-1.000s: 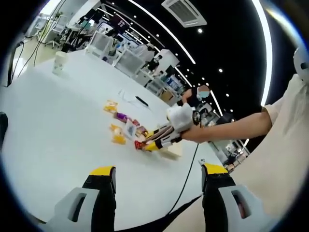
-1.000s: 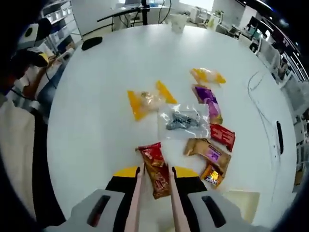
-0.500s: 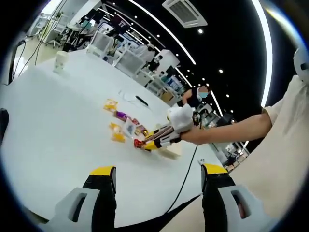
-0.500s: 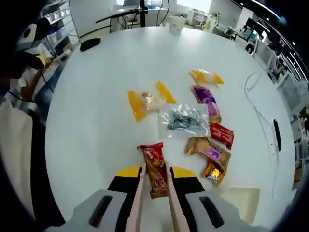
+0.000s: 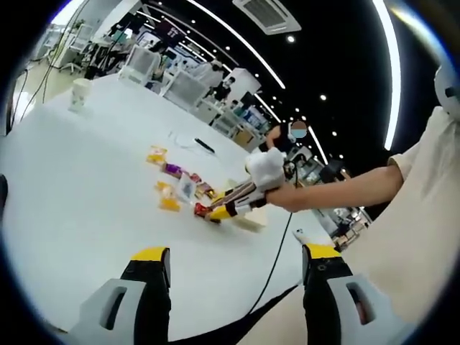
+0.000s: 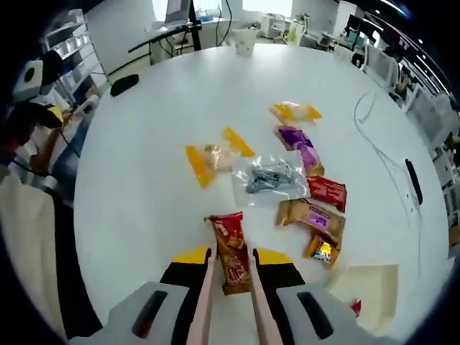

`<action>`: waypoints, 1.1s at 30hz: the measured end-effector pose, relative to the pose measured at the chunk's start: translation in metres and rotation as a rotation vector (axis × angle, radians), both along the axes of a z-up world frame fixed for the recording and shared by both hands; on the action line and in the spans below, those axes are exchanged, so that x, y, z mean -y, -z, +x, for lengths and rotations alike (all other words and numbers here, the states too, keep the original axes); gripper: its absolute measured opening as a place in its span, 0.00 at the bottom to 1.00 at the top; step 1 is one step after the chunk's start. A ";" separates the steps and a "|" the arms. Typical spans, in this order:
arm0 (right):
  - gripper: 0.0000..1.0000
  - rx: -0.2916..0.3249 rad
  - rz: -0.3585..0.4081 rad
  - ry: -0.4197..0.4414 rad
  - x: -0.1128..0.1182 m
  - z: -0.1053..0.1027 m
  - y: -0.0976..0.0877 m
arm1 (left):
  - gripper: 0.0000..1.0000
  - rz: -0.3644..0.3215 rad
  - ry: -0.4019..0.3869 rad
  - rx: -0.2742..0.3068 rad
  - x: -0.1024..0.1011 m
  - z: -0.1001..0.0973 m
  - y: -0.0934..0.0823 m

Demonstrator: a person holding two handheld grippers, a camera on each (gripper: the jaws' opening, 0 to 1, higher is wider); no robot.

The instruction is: Place the target food into the container with the food tongs after gripping and lifting it, then release it inside without dropping or visibly crushing the food.

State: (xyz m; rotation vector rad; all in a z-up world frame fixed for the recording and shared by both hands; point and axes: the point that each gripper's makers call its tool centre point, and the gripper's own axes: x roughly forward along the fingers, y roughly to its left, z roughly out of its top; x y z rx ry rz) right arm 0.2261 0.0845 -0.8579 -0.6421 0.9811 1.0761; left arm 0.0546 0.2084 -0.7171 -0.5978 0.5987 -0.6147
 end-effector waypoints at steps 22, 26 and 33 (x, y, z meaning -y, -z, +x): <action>0.22 0.024 0.095 0.125 0.007 0.008 -0.029 | 0.75 -0.003 0.056 0.056 0.010 0.017 -0.028; 0.22 0.031 0.118 0.145 0.008 0.007 -0.038 | 0.75 -0.015 0.073 0.065 0.018 0.020 -0.031; 0.22 0.043 0.150 0.171 0.007 0.006 -0.049 | 0.75 -0.013 0.077 0.066 0.013 0.022 -0.033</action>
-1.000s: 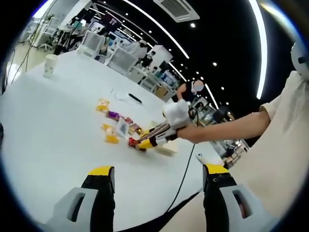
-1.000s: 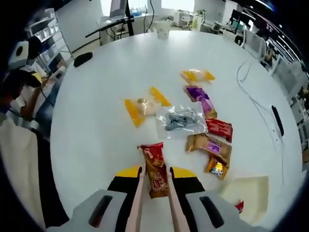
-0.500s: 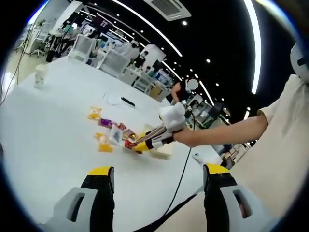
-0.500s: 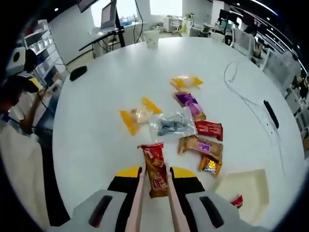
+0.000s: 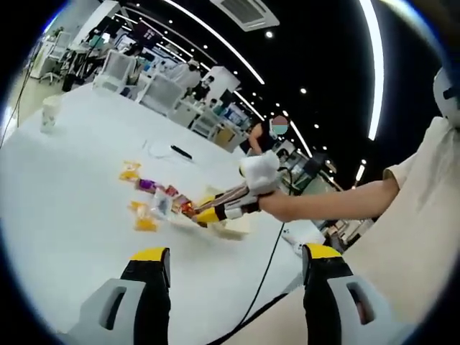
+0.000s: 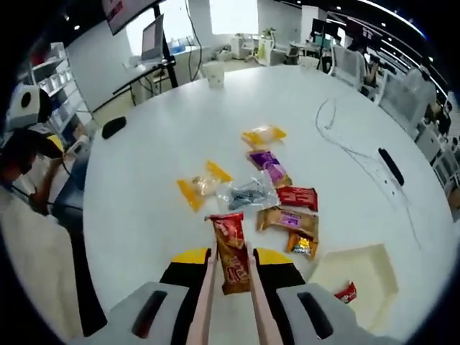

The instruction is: Place the target food into the container with the food tongs after gripping and lifting it, then release it inside without dropping or visibly crushing the food.

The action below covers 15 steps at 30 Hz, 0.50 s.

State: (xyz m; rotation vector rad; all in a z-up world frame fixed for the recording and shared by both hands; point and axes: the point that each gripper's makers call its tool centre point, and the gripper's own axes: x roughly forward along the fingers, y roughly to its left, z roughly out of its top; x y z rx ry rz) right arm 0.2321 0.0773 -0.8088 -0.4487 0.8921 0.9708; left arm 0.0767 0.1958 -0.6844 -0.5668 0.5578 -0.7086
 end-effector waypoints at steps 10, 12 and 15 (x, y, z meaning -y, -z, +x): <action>0.22 0.007 0.041 0.034 0.000 -0.003 -0.009 | 0.75 0.010 -0.023 -0.006 -0.012 -0.004 0.002; 0.22 0.002 0.060 0.050 -0.001 -0.002 -0.011 | 0.75 0.009 -0.019 -0.009 -0.010 -0.006 0.003; 0.22 0.004 0.068 0.059 0.001 -0.001 -0.014 | 0.75 0.006 -0.014 -0.011 -0.006 -0.008 0.004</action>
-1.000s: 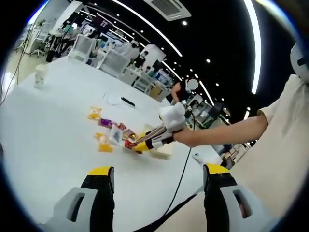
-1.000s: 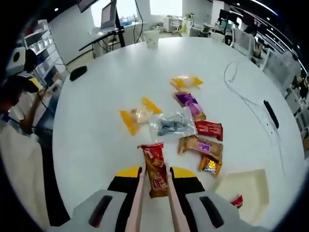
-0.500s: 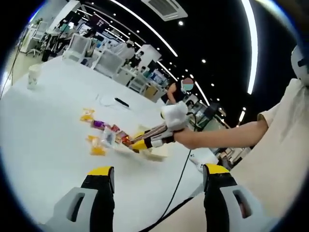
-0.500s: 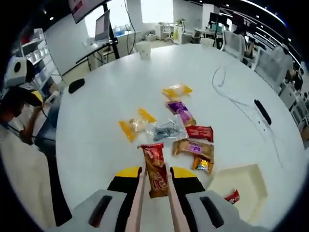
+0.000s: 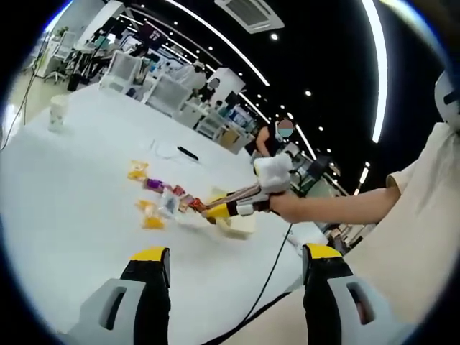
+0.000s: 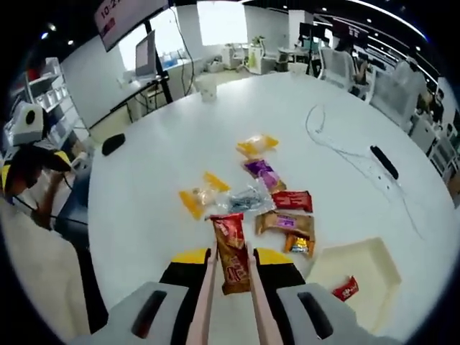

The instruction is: Place the target food into the container with the food tongs after gripping and lifting it, then release it inside without dropping or visibly crushing the food.

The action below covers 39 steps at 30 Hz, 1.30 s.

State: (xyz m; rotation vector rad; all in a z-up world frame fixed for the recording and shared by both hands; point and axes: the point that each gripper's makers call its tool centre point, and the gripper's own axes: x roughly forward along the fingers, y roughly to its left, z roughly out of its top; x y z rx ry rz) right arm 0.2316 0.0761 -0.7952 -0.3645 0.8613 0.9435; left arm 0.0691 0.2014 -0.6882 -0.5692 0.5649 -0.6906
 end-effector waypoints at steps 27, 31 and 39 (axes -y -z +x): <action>0.22 0.024 0.040 0.024 0.007 0.001 -0.018 | 0.75 -0.016 0.014 -0.006 0.011 0.002 0.000; 0.22 0.023 0.035 0.029 0.013 0.000 -0.016 | 0.75 -0.017 0.020 -0.008 0.013 0.000 0.000; 0.22 0.022 0.055 0.070 0.019 -0.002 -0.023 | 0.75 -0.014 0.027 -0.010 0.011 -0.002 -0.001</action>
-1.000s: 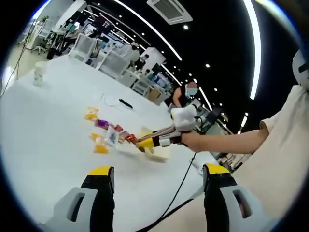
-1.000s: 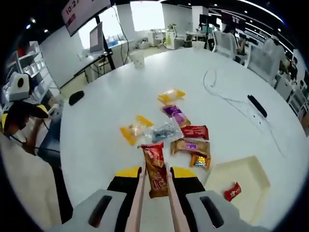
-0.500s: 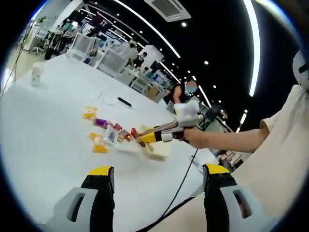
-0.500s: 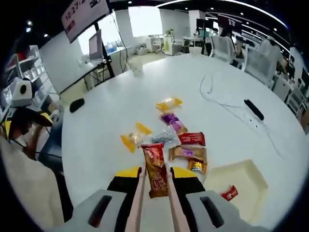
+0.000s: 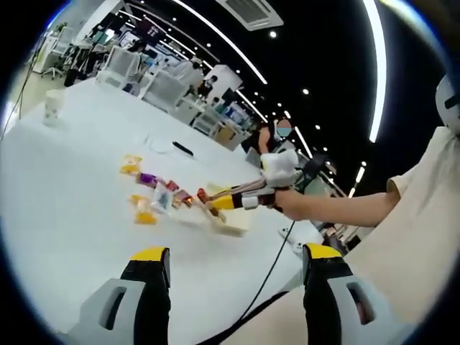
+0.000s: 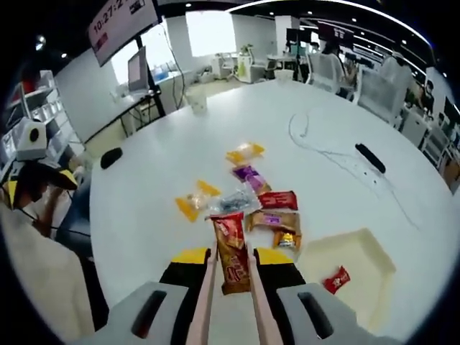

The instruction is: Place the target food into the container with the food tongs after gripping and lifting it, then release it inside without dropping or visibly crushing the food.

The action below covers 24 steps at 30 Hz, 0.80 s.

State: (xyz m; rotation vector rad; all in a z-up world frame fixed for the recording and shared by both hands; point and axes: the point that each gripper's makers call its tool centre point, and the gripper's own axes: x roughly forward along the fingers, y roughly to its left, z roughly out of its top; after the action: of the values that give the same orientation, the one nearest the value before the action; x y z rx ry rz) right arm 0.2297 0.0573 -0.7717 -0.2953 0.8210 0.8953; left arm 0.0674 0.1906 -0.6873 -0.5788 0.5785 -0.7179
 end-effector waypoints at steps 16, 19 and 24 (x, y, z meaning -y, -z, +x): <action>0.22 0.079 0.024 0.031 0.001 0.011 -0.040 | 0.78 0.042 0.013 0.041 0.005 0.000 -0.005; 0.22 0.093 0.023 0.036 0.005 0.011 -0.046 | 0.80 0.052 0.011 0.047 0.006 0.002 -0.004; 0.23 0.104 0.013 0.042 0.016 0.012 -0.047 | 0.81 0.049 0.019 0.052 0.008 0.003 -0.005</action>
State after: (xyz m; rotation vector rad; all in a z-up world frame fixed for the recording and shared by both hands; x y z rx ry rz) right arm 0.2413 0.0413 -0.7245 -0.3091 0.7228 0.8391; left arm 0.0707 0.1823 -0.6825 -0.5080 0.5525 -0.7321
